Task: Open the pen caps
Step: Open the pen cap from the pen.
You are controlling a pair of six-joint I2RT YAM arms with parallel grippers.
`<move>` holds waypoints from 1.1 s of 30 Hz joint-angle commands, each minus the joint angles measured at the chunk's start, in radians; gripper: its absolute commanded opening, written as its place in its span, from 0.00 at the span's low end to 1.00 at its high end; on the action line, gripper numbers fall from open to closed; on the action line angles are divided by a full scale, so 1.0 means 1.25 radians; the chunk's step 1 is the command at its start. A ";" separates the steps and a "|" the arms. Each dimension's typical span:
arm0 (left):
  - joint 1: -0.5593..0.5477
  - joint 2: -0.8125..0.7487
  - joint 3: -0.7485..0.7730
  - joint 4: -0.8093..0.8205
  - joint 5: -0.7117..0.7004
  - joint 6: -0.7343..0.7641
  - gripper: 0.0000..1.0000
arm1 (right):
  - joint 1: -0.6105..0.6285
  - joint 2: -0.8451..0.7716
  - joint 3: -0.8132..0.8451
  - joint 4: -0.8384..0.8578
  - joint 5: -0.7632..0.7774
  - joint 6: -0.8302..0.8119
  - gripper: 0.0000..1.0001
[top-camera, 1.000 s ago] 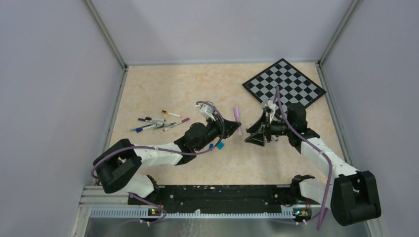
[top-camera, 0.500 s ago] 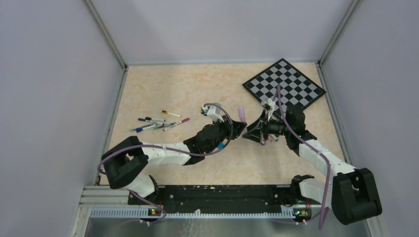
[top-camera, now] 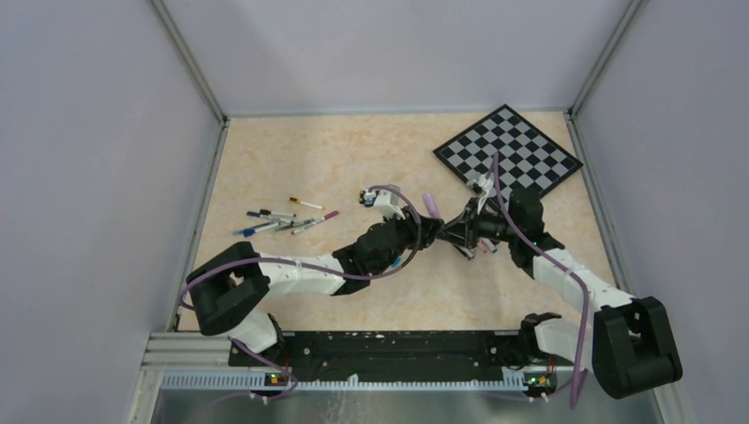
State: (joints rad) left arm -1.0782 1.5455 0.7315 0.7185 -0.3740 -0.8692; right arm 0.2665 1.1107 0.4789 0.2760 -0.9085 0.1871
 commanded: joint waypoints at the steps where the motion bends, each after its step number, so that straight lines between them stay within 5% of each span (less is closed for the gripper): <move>1: -0.008 -0.055 -0.022 0.117 0.038 0.106 0.44 | 0.011 0.005 0.053 -0.051 -0.053 -0.075 0.00; 8: -0.001 -0.268 -0.196 0.196 0.094 0.323 0.98 | 0.002 0.011 0.140 -0.299 -0.193 -0.341 0.00; 15: 0.023 -0.457 -0.279 0.075 0.181 0.358 0.99 | 0.001 0.031 0.153 -0.430 -0.338 -0.490 0.00; 22: 0.087 -0.448 -0.262 0.066 0.419 0.345 0.99 | 0.000 0.060 0.156 -0.488 -0.390 -0.548 0.00; 33: 0.234 -0.286 -0.293 0.368 0.731 0.191 0.99 | 0.011 0.074 0.147 -0.485 -0.409 -0.545 0.00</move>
State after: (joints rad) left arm -0.7986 1.1507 0.3676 0.9718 0.3752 -0.5747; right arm 0.2668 1.1908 0.6315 -0.3466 -1.3739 -0.4629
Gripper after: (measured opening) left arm 0.987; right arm 0.100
